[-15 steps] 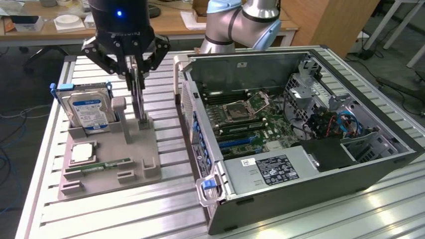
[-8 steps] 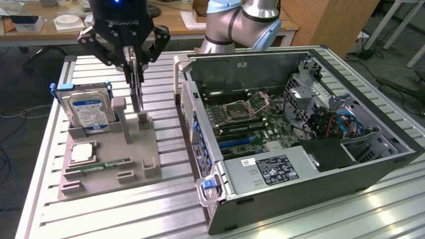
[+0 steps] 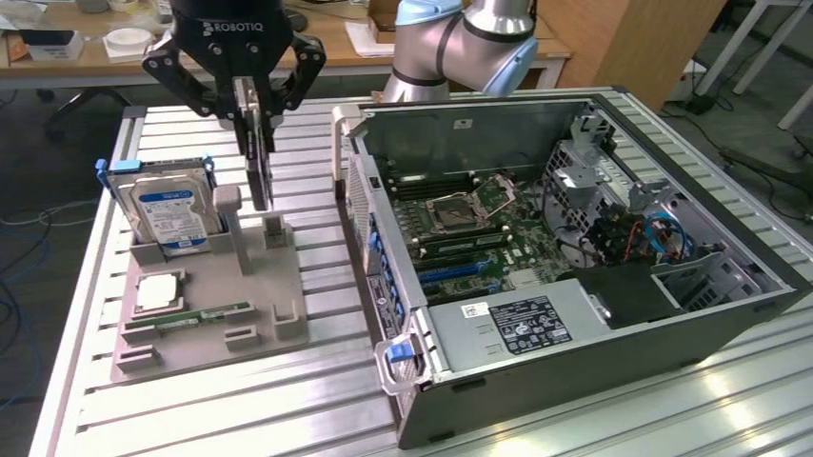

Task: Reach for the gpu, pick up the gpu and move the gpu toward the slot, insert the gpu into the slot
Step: 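Pick up the gpu and move the gpu toward the slot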

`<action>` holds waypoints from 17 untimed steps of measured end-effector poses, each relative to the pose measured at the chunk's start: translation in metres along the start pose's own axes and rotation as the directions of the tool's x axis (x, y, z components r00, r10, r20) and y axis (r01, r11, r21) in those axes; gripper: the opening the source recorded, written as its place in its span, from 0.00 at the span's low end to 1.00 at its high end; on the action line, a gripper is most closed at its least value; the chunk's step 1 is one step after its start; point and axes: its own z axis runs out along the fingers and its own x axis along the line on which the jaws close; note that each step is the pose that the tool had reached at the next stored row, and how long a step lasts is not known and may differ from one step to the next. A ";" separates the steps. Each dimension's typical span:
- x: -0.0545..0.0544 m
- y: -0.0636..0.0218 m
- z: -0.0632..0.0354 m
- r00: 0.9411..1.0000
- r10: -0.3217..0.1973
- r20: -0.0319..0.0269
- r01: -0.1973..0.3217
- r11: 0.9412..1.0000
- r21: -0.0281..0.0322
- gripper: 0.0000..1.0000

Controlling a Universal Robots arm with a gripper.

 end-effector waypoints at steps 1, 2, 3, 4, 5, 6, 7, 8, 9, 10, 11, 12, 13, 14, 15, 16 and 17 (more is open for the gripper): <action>0.000 0.0000 -0.0001 1.000 0.000 0.000 0.000 1.000 0.001 0.27; 0.000 -0.0001 -0.0001 1.000 0.000 0.000 0.000 1.000 0.001 0.27; 0.000 -0.0001 -0.0001 1.000 0.000 0.000 0.000 1.000 0.001 0.27; 0.000 0.0000 -0.0002 1.000 0.000 0.000 0.000 1.000 0.001 0.27; 0.000 0.0000 -0.0002 1.000 0.000 0.000 0.000 1.000 0.001 0.27; -0.001 0.0000 -0.0001 1.000 0.000 0.000 0.000 1.000 0.000 0.27; -0.001 0.0001 -0.0001 1.000 0.000 0.000 0.000 1.000 -0.002 0.27; -0.003 0.0001 -0.0001 1.000 0.000 0.000 0.000 1.000 -0.004 0.27; -0.008 0.0001 0.0000 1.000 0.000 0.000 0.000 1.000 -0.004 0.27; -0.012 0.0001 0.0001 1.000 0.000 0.000 0.000 1.000 -0.004 0.27; -0.017 0.0002 0.0001 1.000 0.000 0.000 0.000 1.000 -0.004 0.27; -0.022 0.0002 0.0002 1.000 0.000 0.000 0.000 1.000 -0.005 0.27; -0.026 0.0002 0.0003 1.000 0.000 0.000 0.000 1.000 -0.005 0.27; -0.030 0.0002 0.0004 1.000 0.000 0.000 0.000 1.000 -0.005 0.27; -0.034 0.0003 0.0005 1.000 0.000 0.000 0.000 1.000 -0.005 0.27; -0.039 0.0003 0.0005 1.000 0.000 0.000 0.000 1.000 -0.005 0.27; -0.043 0.0003 0.0005 1.000 0.000 0.000 0.000 1.000 -0.004 0.27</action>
